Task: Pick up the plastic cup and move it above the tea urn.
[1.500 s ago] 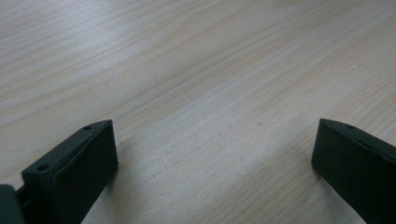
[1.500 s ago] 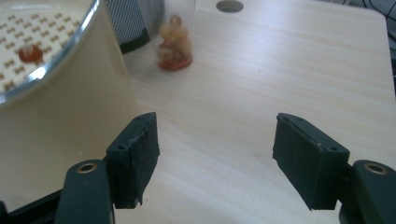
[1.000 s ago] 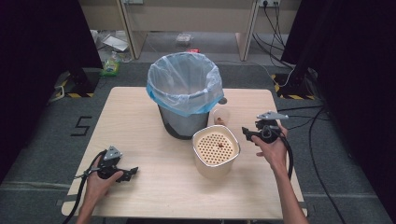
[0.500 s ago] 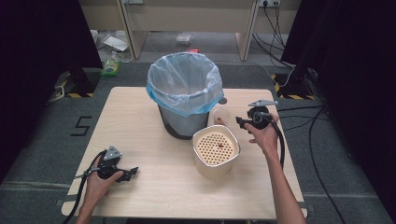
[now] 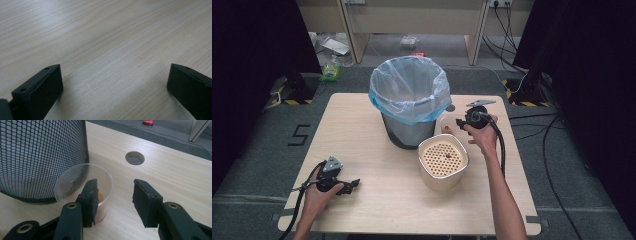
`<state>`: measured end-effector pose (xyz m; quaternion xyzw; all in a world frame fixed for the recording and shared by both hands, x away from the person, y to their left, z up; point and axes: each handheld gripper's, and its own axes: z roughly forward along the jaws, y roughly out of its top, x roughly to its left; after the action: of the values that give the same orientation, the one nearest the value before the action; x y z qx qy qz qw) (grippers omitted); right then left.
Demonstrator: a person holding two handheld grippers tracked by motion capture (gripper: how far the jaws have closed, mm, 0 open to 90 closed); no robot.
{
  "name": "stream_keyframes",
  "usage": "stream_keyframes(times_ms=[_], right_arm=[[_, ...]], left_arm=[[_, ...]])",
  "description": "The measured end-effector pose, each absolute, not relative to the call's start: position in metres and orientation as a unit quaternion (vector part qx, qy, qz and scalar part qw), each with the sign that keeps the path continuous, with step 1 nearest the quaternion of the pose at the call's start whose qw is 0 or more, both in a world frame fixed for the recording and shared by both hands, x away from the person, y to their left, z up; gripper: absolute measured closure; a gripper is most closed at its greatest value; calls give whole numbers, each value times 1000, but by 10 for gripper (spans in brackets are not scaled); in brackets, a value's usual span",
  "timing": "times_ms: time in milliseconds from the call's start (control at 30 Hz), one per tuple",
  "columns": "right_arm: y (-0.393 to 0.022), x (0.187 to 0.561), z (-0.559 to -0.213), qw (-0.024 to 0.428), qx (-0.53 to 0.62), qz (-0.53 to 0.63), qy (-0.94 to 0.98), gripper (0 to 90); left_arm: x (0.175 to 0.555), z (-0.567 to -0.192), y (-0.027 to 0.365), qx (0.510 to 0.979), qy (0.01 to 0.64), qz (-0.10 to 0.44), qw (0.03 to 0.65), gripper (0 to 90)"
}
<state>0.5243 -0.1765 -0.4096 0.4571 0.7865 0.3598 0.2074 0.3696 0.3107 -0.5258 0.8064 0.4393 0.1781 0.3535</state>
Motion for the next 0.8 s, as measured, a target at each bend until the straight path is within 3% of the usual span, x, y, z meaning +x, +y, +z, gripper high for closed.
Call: stream_keyframes(times_ms=[600,800], right_arm=[[-161,548,-426,194,449,322,811,678],[-157,550,-432,180,439,319,820,759]], left_arm=[[370,-526,311,807,439,178,353,0],[370,-526,311,807,439,178,353,0]])
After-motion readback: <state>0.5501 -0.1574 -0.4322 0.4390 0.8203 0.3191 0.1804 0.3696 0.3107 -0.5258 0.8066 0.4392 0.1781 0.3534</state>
